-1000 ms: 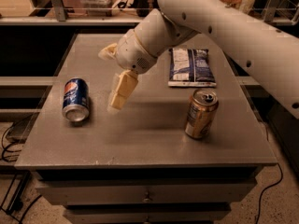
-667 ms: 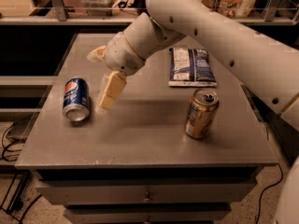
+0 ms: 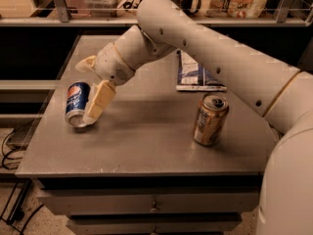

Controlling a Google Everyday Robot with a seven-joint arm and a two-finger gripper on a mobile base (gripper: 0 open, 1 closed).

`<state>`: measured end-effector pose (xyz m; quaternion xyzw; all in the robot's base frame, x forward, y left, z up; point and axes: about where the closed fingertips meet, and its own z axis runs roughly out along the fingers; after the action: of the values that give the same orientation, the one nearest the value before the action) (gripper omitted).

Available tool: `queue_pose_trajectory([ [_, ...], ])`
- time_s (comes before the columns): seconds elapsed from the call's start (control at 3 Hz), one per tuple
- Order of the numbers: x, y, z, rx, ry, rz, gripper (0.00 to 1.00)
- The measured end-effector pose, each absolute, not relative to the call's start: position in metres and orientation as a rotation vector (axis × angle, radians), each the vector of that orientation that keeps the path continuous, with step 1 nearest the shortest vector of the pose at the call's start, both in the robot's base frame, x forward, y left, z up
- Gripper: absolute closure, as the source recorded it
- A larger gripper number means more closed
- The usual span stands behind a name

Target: Pick pepsi can

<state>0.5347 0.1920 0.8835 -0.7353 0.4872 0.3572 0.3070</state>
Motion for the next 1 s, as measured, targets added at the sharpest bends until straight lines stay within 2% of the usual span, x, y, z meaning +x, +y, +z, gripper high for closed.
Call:
queue_pose_trajectory([
  [0.67, 0.535, 0.215, 0.860, -1.888, 1.285, 1.063, 0.00],
  [1.0, 0.531, 0.219, 0.852, -1.870, 1.301, 1.090, 0.17],
])
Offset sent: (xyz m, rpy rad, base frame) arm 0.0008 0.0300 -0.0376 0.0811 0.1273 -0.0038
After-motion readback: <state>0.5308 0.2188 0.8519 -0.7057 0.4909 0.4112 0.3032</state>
